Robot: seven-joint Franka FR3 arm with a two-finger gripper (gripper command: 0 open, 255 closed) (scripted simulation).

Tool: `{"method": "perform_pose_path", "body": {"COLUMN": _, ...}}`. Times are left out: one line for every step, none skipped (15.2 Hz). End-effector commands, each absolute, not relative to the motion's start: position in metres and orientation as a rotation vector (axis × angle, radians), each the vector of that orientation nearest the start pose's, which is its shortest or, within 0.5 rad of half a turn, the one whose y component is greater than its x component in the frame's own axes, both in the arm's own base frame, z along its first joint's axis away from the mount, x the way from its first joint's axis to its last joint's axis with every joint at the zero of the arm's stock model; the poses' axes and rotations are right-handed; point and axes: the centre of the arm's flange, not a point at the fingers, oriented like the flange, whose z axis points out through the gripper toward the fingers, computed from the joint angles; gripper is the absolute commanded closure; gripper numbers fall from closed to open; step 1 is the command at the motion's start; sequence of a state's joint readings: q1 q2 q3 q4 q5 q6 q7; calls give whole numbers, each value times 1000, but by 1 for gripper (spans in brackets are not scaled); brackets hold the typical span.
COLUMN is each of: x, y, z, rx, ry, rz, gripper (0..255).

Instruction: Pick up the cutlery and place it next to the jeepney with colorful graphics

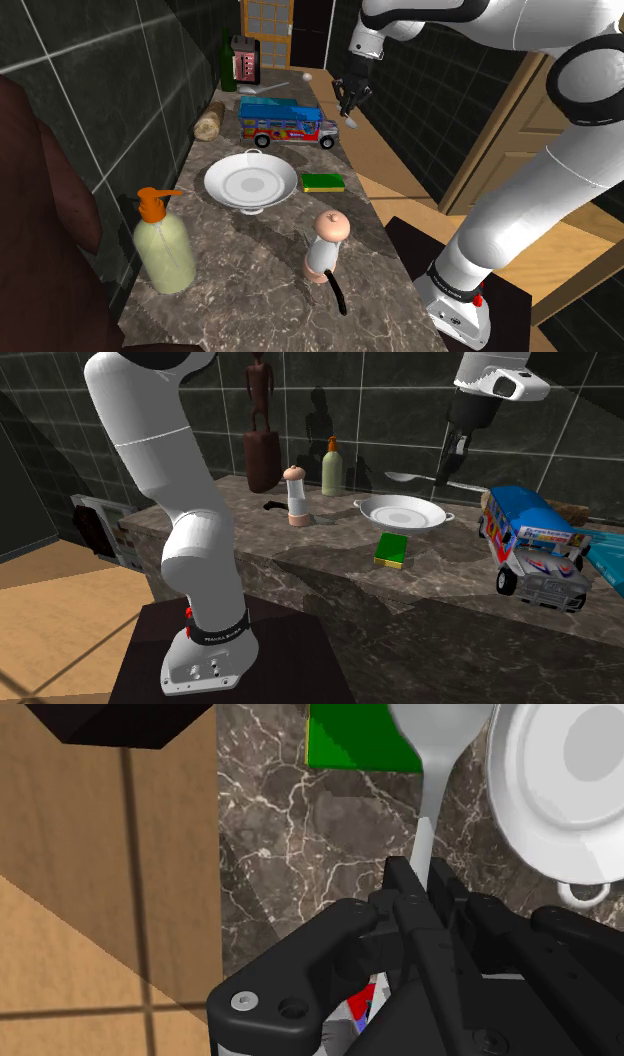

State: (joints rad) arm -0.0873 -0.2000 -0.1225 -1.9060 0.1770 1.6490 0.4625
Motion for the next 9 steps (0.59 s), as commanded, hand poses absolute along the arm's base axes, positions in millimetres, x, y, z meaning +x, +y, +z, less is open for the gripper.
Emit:
{"method": "perform_pose_path", "body": {"x": 499, "y": -109, "z": 579, "rx": -2776, "ry": 994, "rz": 123, "gripper": 255}}
{"method": "perform_pose_path", "body": {"x": 508, "y": -119, "z": 579, "rx": -2776, "ry": 994, "rz": 123, "gripper": 255}}
{"method": "perform_pose_path", "body": {"x": 517, "y": -129, "z": 580, "rx": -2776, "ry": 994, "rz": 123, "gripper": 255}}
{"method": "perform_pose_path", "body": {"x": 526, "y": -139, "z": 580, "rx": -2776, "ry": 994, "rz": 123, "gripper": 255}}
{"method": "perform_pose_path", "body": {"x": 539, "y": -155, "z": 580, "rx": -2776, "ry": 994, "rz": 123, "gripper": 255}}
{"method": "perform_pose_path", "body": {"x": 539, "y": -155, "z": 574, "rx": -2776, "ry": 994, "rz": 123, "gripper": 255}}
{"method": "perform_pose_path", "body": {"x": 539, "y": -155, "z": 569, "rx": -2776, "ry": 994, "rz": 123, "gripper": 255}}
{"method": "perform_pose_path", "body": {"x": 539, "y": -155, "z": 564, "rx": -2776, "ry": 994, "rz": 123, "gripper": 255}}
{"method": "perform_pose_path", "body": {"x": 539, "y": -155, "z": 558, "rx": -2776, "ry": 994, "rz": 123, "gripper": 255}}
